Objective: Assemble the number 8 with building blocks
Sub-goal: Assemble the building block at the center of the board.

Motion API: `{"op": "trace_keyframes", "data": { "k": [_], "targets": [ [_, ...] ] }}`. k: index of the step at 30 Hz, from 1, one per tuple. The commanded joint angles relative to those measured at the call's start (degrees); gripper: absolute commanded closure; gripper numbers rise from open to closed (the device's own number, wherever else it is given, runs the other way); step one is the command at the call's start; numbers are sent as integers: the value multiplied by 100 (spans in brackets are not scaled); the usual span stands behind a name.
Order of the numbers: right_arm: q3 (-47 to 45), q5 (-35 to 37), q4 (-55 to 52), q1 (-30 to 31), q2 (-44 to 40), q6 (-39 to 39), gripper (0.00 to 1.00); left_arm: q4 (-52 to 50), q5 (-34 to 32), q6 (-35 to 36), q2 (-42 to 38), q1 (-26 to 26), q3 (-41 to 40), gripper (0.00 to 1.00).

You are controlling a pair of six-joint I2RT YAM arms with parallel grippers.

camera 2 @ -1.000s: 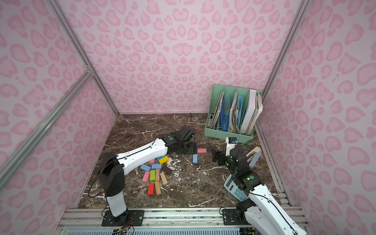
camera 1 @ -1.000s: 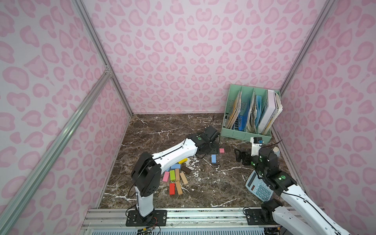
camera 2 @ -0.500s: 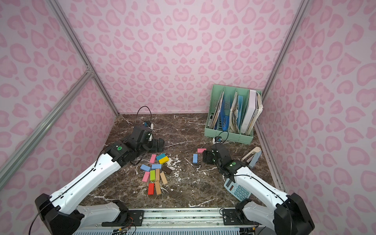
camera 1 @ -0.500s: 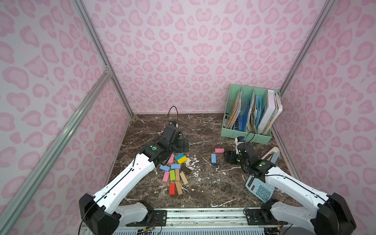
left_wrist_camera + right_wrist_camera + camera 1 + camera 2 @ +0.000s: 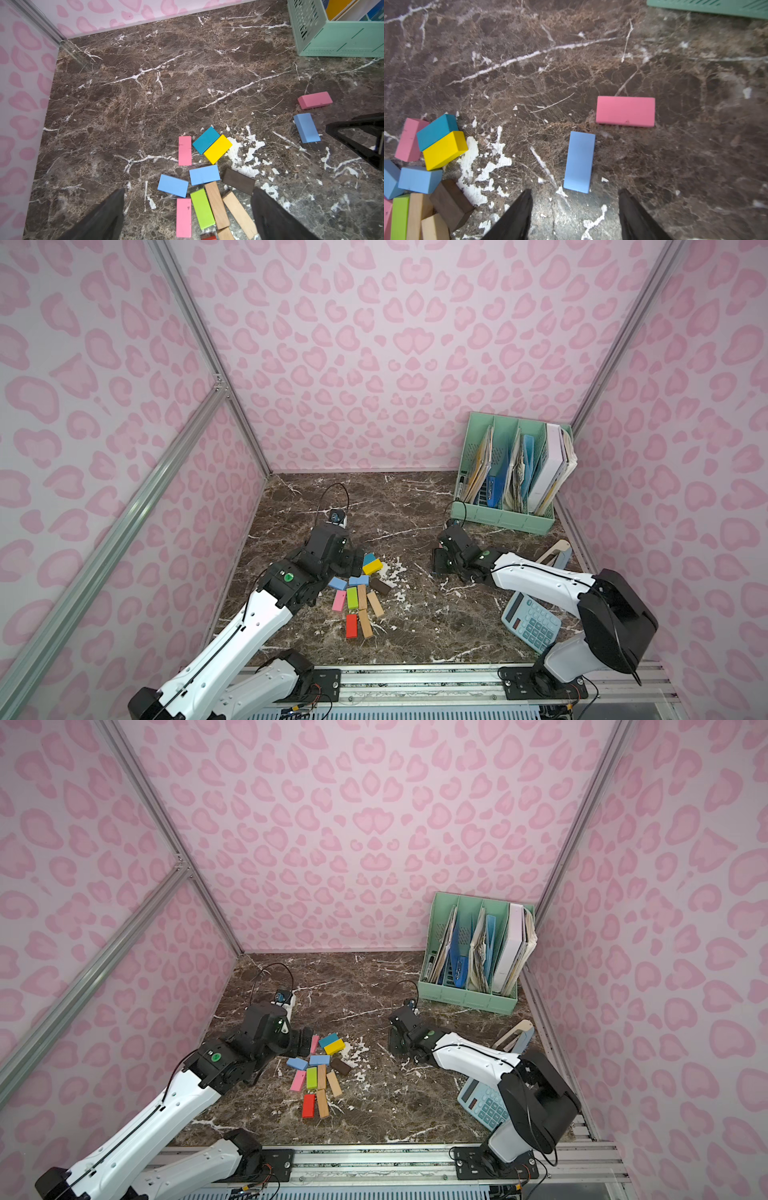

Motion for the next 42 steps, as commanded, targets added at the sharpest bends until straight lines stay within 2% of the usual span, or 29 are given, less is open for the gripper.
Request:
{"op": "trace_keyframes", "data": {
  "k": [1,17,42],
  "targets": [
    [121,17,-146,24,224,137,34,53,-258,125,-230,3,-195,2],
    [576,25,-313,77,1072,242,43,65,-504,4,-491,3,-444,2],
    [1064,340,-753,11,1678,592,71,-196,-608,-25,-285,3,-317,3]
  ]
}}
